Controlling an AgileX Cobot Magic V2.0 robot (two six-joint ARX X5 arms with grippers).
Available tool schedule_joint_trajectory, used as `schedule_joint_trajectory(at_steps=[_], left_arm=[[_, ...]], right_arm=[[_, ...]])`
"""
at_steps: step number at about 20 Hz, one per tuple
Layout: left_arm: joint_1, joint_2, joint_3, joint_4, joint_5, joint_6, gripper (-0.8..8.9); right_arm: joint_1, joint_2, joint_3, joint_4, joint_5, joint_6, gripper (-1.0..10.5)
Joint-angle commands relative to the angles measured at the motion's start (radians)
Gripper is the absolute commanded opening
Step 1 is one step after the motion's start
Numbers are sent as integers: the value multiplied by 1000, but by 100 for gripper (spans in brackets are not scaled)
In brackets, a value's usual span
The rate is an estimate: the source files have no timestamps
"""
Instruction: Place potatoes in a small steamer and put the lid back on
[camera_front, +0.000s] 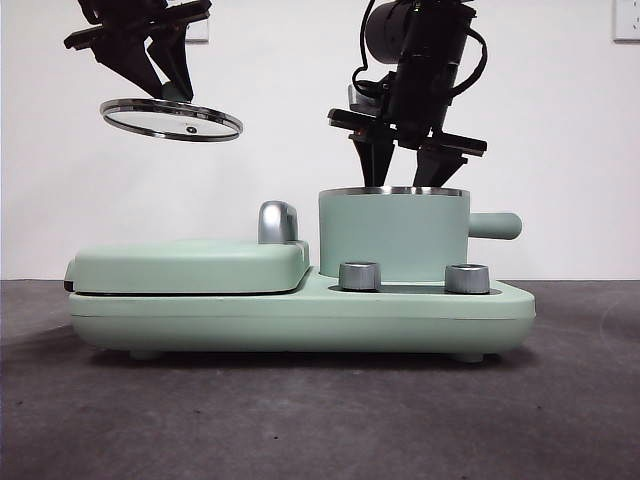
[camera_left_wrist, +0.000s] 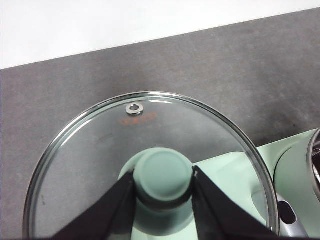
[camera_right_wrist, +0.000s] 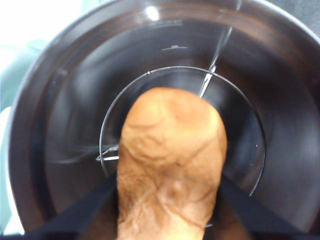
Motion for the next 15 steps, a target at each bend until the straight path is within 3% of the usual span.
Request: schedule_joint_trajectory(at_steps=[1, 5, 6, 8, 15], left_arm=[[-11, -6, 34, 24, 2, 7, 48], [-39, -6, 34, 24, 2, 6, 48], [-48, -6, 34, 24, 2, 5, 48], [-74, -6, 34, 21, 2, 3, 48], [-179, -6, 34, 10, 2, 3, 48]], right_arm=[[4, 22, 30, 5, 3, -11, 375], [-1, -42, 90, -70, 6, -69, 385], [-1, -77, 90, -110, 43, -80, 385], [-1, -141, 90, -191, 102, -80, 385], [2, -360, 43, -280, 160, -80, 384]])
